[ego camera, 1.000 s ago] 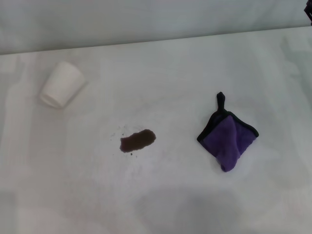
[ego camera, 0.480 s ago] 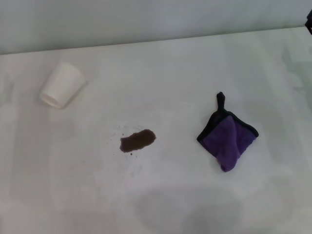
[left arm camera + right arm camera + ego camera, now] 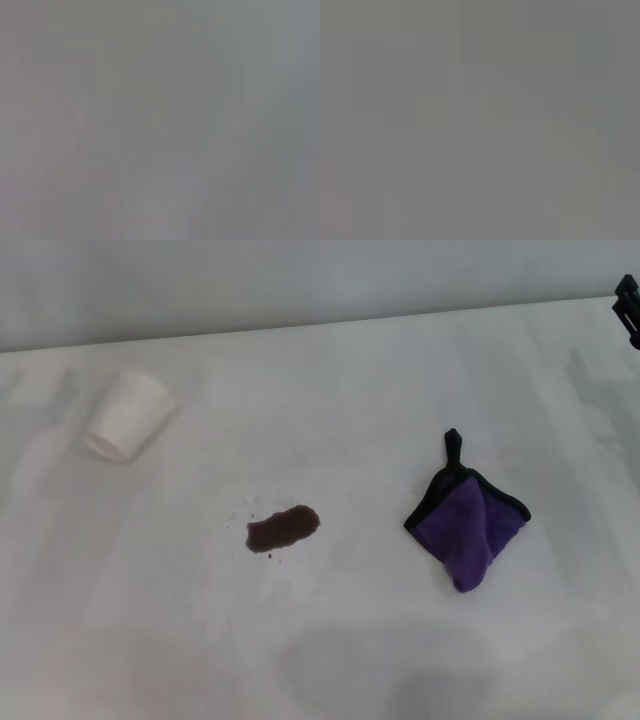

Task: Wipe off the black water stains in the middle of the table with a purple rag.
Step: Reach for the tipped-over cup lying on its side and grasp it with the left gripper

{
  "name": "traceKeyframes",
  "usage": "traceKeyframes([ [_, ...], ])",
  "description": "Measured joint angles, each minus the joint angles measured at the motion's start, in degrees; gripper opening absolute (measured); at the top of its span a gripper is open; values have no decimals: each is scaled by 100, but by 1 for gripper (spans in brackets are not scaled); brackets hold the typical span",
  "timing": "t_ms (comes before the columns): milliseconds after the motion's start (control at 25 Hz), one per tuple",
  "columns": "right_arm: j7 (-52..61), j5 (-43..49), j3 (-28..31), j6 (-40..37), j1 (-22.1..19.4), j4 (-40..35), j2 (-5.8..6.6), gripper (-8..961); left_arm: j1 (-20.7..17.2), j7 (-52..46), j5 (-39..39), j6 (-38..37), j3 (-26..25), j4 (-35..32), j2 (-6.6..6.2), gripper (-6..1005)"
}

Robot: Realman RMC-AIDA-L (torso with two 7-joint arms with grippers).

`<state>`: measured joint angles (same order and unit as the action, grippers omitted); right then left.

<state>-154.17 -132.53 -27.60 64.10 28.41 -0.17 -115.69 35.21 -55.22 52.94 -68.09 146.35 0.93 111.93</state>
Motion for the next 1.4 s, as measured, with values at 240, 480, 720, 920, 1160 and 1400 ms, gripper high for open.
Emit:
traceKeyframes([
  [240, 16, -1, -5, 167, -2, -8, 8, 794, 753, -3470, -1787, -931, 1048, 1775, -502, 770],
  [480, 135, -1, -31, 221, -12, 1, 8, 794, 1297, -4348, -2224, -2513, 1698, 4167, -411, 740],
  [720, 438, -1, -44, 225, -9, -33, 17, 794, 1972, -3861, -3926, -3107, 1705, 5049, -520, 725],
  [920, 531, -1, -42, 235, 16, -51, 14, 795, 2508, -3660, -4791, -3016, 1703, 5463, -452, 729],
  [1160, 537, -1, -30, 287, 10, -8, 2, 795, 3206, -3939, -5968, -2733, 1703, 5372, -464, 870],
  [1400, 538, -1, -41, 298, -22, 9, -15, 795, 3605, -4445, -6935, -2228, 1696, 4706, -252, 873],
])
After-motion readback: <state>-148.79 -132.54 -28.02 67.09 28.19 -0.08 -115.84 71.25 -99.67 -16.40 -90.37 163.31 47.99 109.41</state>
